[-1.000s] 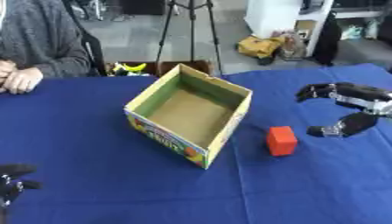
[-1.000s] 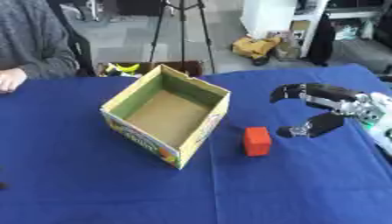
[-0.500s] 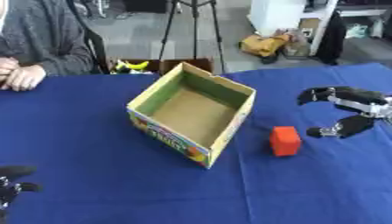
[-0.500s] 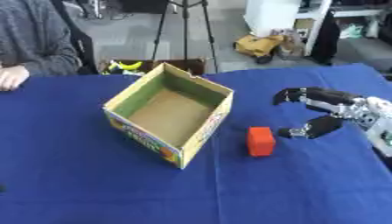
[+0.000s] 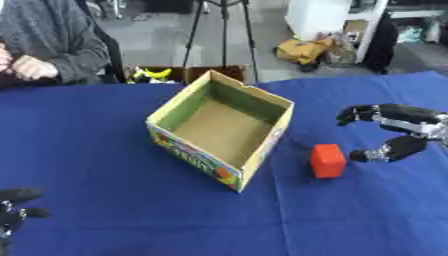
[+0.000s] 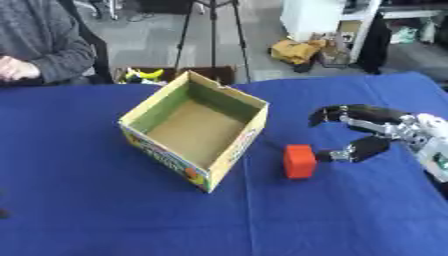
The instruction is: Pick up objects on the table and place them in the box.
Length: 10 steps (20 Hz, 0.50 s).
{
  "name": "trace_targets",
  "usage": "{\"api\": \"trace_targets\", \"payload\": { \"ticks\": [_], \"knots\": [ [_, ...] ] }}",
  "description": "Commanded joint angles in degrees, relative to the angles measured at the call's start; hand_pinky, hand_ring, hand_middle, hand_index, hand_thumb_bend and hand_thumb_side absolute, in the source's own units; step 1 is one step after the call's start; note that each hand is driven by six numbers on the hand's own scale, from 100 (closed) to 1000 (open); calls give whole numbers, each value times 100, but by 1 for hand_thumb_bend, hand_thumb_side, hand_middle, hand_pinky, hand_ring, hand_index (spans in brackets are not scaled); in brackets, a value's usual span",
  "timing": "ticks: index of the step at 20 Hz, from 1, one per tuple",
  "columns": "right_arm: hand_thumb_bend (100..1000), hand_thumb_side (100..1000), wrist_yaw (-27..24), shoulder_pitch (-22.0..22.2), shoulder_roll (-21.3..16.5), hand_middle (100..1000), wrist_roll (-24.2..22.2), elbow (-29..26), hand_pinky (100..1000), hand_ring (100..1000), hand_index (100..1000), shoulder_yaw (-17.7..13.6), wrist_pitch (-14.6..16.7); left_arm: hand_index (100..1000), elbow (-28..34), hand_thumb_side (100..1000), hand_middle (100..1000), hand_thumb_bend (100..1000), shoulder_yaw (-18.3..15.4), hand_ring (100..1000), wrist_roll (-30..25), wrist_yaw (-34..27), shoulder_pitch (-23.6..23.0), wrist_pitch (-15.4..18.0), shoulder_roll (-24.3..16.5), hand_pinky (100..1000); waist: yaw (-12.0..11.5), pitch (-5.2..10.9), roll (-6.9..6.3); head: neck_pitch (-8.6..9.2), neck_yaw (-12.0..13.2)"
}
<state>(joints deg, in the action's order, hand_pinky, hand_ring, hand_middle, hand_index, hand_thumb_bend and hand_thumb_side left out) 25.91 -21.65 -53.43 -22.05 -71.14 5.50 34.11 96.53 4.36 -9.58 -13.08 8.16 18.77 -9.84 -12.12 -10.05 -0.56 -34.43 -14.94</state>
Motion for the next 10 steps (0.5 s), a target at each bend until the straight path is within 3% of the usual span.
{"api": "trace_targets", "payload": {
  "ticks": [1, 10],
  "knots": [
    [506, 875, 88, -59, -116, 905, -94, -144, 866, 1000, 923, -4, 39, 709, 106, 774, 630, 100, -25, 737, -7, -15, 70, 11, -57, 568, 9, 62, 7, 14, 11],
    [504, 903, 215, -101, 51, 904, -268, -99, 867, 1000, 920, 111, 110, 709, 106, 776, 630, 100, -22, 737, -13, -17, 63, 12, -49, 568, 2, 62, -10, 19, 15]
  ]
}}
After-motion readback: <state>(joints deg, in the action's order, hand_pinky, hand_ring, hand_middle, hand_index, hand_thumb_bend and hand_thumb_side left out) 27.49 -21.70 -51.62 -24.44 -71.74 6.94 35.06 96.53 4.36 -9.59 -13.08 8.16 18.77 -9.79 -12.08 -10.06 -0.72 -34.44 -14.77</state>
